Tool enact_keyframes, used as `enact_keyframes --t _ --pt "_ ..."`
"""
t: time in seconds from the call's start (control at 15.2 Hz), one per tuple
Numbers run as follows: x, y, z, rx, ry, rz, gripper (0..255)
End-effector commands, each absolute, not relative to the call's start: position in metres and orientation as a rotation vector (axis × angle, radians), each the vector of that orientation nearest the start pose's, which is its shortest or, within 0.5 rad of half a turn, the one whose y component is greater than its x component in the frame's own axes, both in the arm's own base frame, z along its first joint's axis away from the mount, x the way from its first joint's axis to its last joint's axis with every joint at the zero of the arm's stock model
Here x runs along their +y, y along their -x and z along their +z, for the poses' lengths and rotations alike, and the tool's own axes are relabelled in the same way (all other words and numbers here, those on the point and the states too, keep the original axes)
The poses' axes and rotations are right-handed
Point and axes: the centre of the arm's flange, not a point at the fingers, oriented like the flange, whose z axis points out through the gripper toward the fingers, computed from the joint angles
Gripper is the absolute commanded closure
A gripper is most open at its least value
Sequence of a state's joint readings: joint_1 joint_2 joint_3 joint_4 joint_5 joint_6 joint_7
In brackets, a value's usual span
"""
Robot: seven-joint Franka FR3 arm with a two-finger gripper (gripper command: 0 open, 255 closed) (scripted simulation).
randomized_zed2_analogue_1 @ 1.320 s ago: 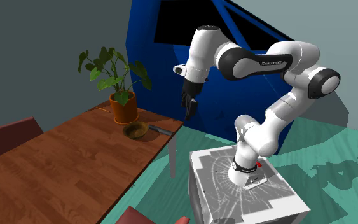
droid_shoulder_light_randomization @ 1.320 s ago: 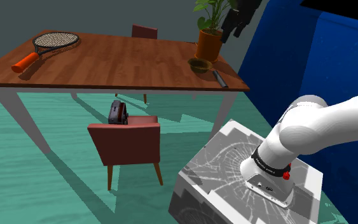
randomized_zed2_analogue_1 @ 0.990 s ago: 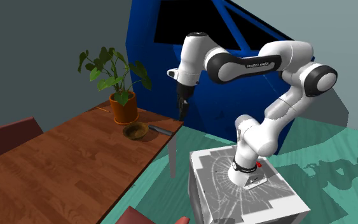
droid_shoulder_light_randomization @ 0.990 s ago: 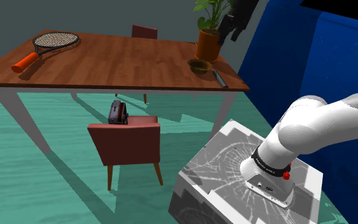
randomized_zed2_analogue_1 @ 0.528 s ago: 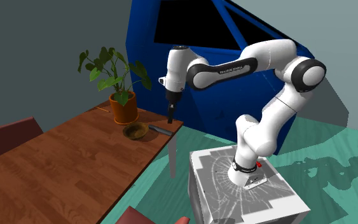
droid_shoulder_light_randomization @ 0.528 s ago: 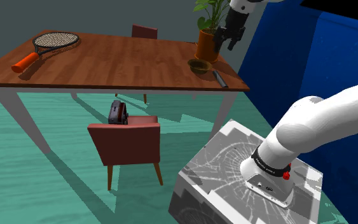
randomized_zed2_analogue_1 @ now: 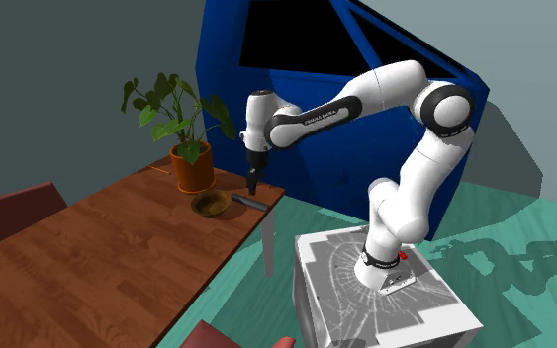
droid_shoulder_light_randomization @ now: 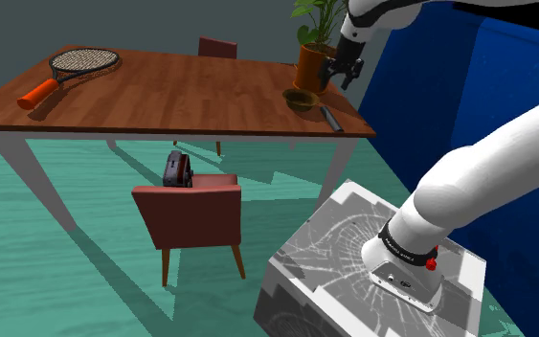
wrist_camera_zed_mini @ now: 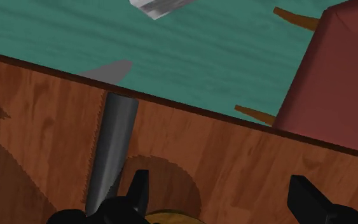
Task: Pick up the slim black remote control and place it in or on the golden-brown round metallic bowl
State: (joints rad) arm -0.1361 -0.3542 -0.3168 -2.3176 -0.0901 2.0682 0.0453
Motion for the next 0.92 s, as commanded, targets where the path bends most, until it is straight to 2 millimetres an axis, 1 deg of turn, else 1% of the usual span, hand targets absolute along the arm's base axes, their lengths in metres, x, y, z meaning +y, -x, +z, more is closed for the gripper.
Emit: enact_keyframes --t 0.0,0.33,0.73,0.79,0.86 --pt "-0.235 -0.409 0.464 0.761 3.026 -0.13 0" --pt "-0.287 -0.416 0.418 0.926 2.954 -0.088 0" --pt "-0.347 -0.416 0.361 1.117 2.855 -0.038 0" --pt "-0.353 -0.415 0.355 1.137 2.844 -0.032 0" --pt "-0.352 -0.416 0.349 1.137 2.844 -0.032 0"
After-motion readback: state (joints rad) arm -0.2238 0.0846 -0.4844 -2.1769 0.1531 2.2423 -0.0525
